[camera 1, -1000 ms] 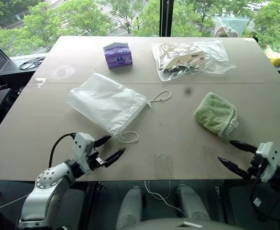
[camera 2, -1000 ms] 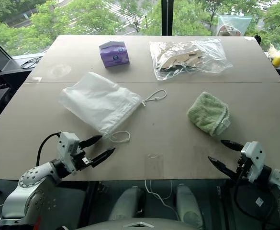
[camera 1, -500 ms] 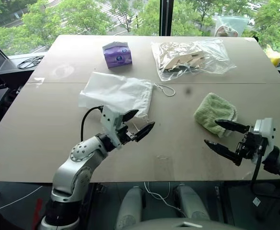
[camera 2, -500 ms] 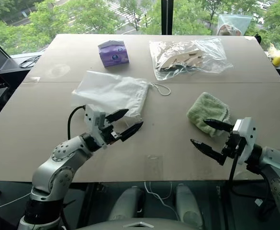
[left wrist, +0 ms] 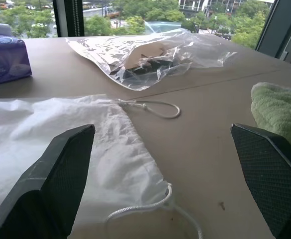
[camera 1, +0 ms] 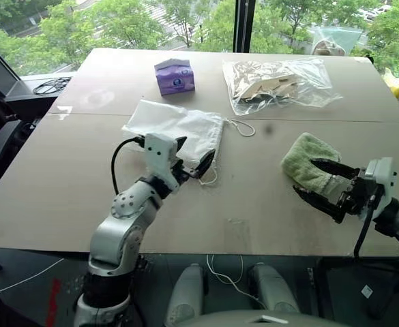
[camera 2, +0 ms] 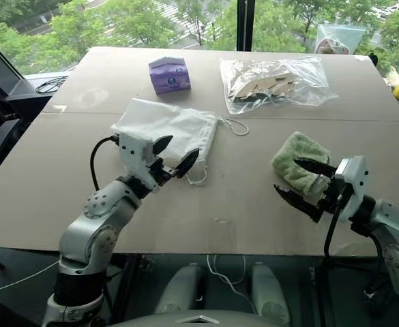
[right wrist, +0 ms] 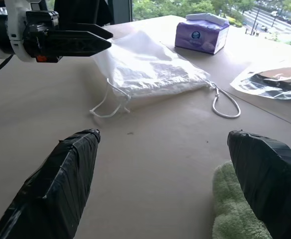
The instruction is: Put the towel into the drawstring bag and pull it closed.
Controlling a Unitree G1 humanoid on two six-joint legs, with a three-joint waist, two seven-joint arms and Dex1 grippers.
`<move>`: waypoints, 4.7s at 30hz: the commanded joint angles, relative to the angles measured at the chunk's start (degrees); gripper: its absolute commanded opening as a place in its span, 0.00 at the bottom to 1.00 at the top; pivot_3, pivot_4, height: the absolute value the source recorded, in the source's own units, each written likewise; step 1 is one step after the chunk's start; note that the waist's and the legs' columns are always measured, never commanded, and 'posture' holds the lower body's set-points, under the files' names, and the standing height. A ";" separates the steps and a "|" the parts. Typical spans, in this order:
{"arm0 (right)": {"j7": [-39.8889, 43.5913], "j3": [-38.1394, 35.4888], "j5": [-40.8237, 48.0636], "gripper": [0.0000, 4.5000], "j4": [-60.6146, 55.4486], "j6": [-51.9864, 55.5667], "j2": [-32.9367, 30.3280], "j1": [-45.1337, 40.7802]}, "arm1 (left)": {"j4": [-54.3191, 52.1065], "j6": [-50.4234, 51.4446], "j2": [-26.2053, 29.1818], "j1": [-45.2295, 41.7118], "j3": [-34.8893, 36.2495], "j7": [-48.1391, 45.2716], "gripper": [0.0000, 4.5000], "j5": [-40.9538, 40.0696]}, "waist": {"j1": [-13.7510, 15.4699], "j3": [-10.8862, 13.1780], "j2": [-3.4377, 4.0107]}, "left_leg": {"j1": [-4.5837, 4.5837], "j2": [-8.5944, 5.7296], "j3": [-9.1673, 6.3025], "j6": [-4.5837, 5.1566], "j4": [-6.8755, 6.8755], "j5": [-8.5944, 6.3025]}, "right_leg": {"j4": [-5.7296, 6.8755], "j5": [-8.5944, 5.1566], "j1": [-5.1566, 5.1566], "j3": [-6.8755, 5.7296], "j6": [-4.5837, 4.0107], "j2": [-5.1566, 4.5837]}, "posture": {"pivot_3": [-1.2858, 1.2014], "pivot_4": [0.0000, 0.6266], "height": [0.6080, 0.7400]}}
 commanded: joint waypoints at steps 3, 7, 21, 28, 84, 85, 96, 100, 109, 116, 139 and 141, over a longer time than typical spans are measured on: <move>-2.58 -2.17 -1.06 0.98 -0.18 -1.69 0.81 -1.37 | 6.80 1.59 -5.02 -5.56 -5.51 9.99 1.00 10.18 | -0.10 -0.01 0.02 | 0.00 0.00 -0.06 0.00 -0.10 0.00 | 0.02 0.03 -0.03 -0.02 0.05 0.04 | 0.52 0.24 1.00; -3.82 -2.61 -1.09 0.98 1.04 -1.57 1.43 -2.92 | 13.63 2.23 -9.38 -9.13 -5.62 16.28 1.00 15.29 | -0.05 -0.01 0.02 | -0.02 -0.01 -0.08 0.00 -0.05 0.00 | 0.03 0.02 -0.03 -0.03 0.03 0.05 | 0.52 0.24 1.00; 9.15 -1.60 -1.14 0.98 14.62 -1.09 -5.63 -6.95 | 30.36 2.85 -15.18 -18.45 -8.02 19.32 1.00 22.92 | -0.02 -0.01 0.02 | -0.19 -0.10 -0.17 0.01 0.07 0.01 | 0.04 0.15 -0.05 -0.07 0.23 0.02 | 0.52 0.24 1.00; 14.55 0.07 -2.29 0.98 20.78 -1.45 -7.04 -12.25 | 29.77 5.95 -15.64 -19.04 -7.18 21.06 1.00 25.51 | -0.18 -0.01 0.03 | -0.11 -0.10 -0.20 0.01 0.07 0.01 | 0.12 0.15 -0.05 -0.07 0.24 0.05 | 0.52 0.24 1.00; 7.70 1.48 -5.19 1.00 13.31 -5.42 -1.85 -8.03 | 18.09 -6.82 9.19 -4.94 4.97 -21.76 0.01 0.18 | -0.28 -0.03 0.08 | 0.02 -0.06 -0.15 0.00 0.11 0.02 | 0.35 0.07 -0.04 -0.06 0.02 0.01 | 0.52 0.24 1.00; 7.56 1.74 -5.44 1.00 13.26 -5.52 -1.50 -8.06 | 18.71 -8.56 9.41 -4.59 4.57 -21.18 0.01 1.78 | -0.27 -0.03 0.08 | 0.02 -0.06 -0.15 0.00 0.11 0.02 | 0.35 0.06 -0.04 -0.06 0.02 0.02 | 0.52 0.24 1.00; 4.73 1.34 -5.16 1.00 9.15 -5.51 0.90 -3.75 | 24.77 -36.60 5.95 1.94 -5.07 -12.58 0.30 21.14 | 0.20 -0.04 0.09 | -0.02 -0.08 -0.11 0.00 0.12 0.02 | 0.33 0.13 -0.04 -0.02 -0.15 -0.04 | 0.52 0.24 1.00; 3.97 0.77 -4.66 1.00 8.07 -5.03 0.80 -2.60 | 26.26 -41.55 4.41 1.32 -4.90 -7.59 0.72 25.30 | -0.08 -0.05 0.10 | 0.06 -0.07 -0.08 0.00 0.12 0.02 | 0.35 0.06 -0.02 0.00 -0.03 -0.03 | 0.52 0.24 1.00; 2.97 1.35 -4.50 1.00 7.92 -4.56 0.76 -3.26 | 32.50 -43.10 1.03 -3.58 -9.52 -4.48 0.80 32.31 | 0.05 -0.06 0.12 | 0.08 -0.08 -0.07 0.00 0.11 0.02 | 0.36 0.08 0.02 0.01 0.05 -0.01 | 0.52 0.24 1.00; 2.97 0.31 -4.32 1.00 7.41 -4.02 0.12 -2.65 | 32.41 -37.03 -2.34 -5.56 -9.41 -0.48 0.80 35.53 | -0.11 -0.06 0.13 | 0.10 -0.08 -0.08 0.00 0.10 0.02 | 0.37 0.12 0.02 0.01 0.15 0.00 | 0.52 0.24 1.00; 2.53 -0.63 -4.56 1.00 7.82 -3.21 -0.21 -4.06 | 25.36 -28.82 1.91 -4.10 -11.10 4.45 0.80 48.54 | -0.04 -0.07 0.13 | 0.10 -0.07 -0.09 0.00 0.10 0.02 | 0.36 0.14 0.02 0.01 0.21 0.00 | 0.52 0.24 1.00; 2.39 -0.82 -4.66 1.00 7.91 -3.39 -0.19 -3.99 | 24.74 -28.84 2.24 -3.94 -10.56 5.32 0.80 49.21 | -0.06 -0.07 0.13 | 0.10 -0.07 -0.09 0.00 0.10 0.02 | 0.36 0.14 0.02 0.01 0.21 0.00 | 0.52 0.24 1.00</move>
